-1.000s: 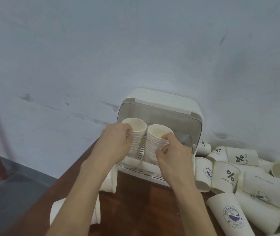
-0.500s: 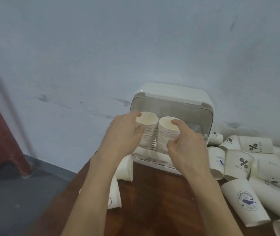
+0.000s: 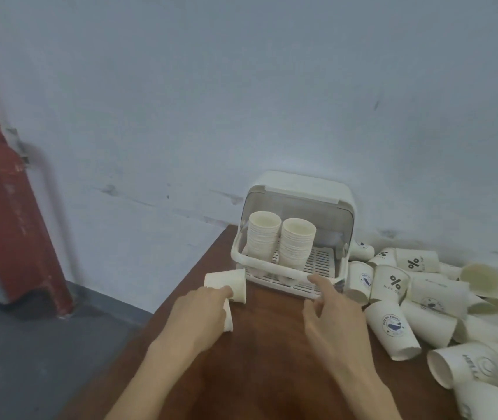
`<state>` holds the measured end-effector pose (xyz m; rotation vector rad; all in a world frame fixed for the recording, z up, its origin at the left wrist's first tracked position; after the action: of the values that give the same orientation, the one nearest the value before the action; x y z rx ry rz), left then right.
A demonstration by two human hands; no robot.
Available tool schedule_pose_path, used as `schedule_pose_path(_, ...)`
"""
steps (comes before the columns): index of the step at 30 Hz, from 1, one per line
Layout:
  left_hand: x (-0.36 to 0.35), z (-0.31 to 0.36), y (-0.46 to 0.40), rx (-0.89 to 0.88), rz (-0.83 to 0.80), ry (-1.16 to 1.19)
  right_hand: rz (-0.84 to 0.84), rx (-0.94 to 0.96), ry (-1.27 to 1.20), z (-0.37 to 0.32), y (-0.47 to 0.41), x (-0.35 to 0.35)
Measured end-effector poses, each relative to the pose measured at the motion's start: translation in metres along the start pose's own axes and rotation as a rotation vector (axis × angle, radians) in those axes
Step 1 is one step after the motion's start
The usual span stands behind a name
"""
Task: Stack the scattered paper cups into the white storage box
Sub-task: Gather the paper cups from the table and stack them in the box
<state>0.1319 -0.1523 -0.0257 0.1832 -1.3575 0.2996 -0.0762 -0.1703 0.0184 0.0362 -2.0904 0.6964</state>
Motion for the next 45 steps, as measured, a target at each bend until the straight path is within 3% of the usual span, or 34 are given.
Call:
schedule_pose_path(16,0.0,0.031,0.03,-0.15,-0.005,-0.468,-0.138,0.015,0.106,-0.036,0.034,0.003)
schedule_pose_path(25,0.027,0.027,0.051,-0.147,0.062,-0.311,-0.147,0.006,0.108,-0.04,0.045,0.014)
schedule_pose_path(45,0.037,0.111,0.116,-0.336,0.129,-0.041,-0.122,-0.084,0.161,0.013,0.086,0.082)
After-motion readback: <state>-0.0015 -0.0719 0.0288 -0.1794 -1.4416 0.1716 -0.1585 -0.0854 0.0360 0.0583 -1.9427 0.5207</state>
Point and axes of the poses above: each hand's wrist, its own y-axis away from the middle knuckle, its own x-axis out of the back of the hand, z = x × y, the point moved 9 cm from there along -y, towards the middle knuckle, and after that the axes turned 10 degrees about x, right-handed, at the moved point
